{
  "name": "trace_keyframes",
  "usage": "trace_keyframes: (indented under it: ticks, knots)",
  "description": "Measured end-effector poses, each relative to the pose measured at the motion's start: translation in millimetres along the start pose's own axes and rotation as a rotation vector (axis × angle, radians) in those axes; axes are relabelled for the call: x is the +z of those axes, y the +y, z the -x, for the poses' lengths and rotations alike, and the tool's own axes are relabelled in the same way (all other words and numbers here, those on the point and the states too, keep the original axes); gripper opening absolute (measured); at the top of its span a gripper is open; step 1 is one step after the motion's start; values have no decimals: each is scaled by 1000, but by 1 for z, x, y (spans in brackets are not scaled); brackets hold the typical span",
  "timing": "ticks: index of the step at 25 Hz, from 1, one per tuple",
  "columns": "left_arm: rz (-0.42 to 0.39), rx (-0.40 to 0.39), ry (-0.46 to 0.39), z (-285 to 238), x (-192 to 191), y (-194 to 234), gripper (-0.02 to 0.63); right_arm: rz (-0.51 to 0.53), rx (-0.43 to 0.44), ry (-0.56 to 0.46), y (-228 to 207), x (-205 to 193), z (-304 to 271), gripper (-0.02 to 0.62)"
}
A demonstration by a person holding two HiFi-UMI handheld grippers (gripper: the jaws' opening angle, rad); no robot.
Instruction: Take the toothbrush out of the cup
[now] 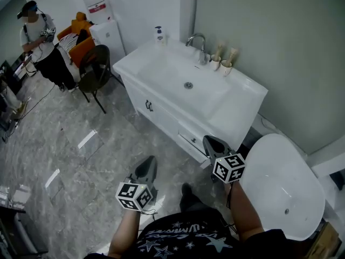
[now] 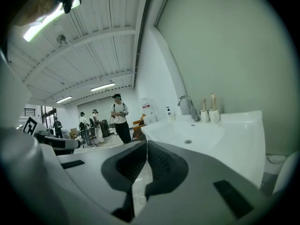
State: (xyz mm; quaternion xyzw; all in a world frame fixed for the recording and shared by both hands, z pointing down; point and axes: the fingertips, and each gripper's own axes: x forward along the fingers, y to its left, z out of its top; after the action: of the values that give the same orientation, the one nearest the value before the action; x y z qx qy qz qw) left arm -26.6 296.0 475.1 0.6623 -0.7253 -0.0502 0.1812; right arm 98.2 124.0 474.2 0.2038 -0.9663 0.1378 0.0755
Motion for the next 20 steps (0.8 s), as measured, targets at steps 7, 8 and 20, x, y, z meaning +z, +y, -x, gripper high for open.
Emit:
trace_keyframes:
  ticks: [7, 8, 20]
  knots:
    - [4, 3, 21, -63, 15, 4, 28, -20, 0, 9, -54, 19, -42, 14]
    - [3, 6, 25, -70, 16, 5, 28, -25, 1, 13, -61, 19, -47, 14]
    - [-7, 36, 58, -154, 25, 13, 28, -71, 31, 34, -130, 28, -102, 14]
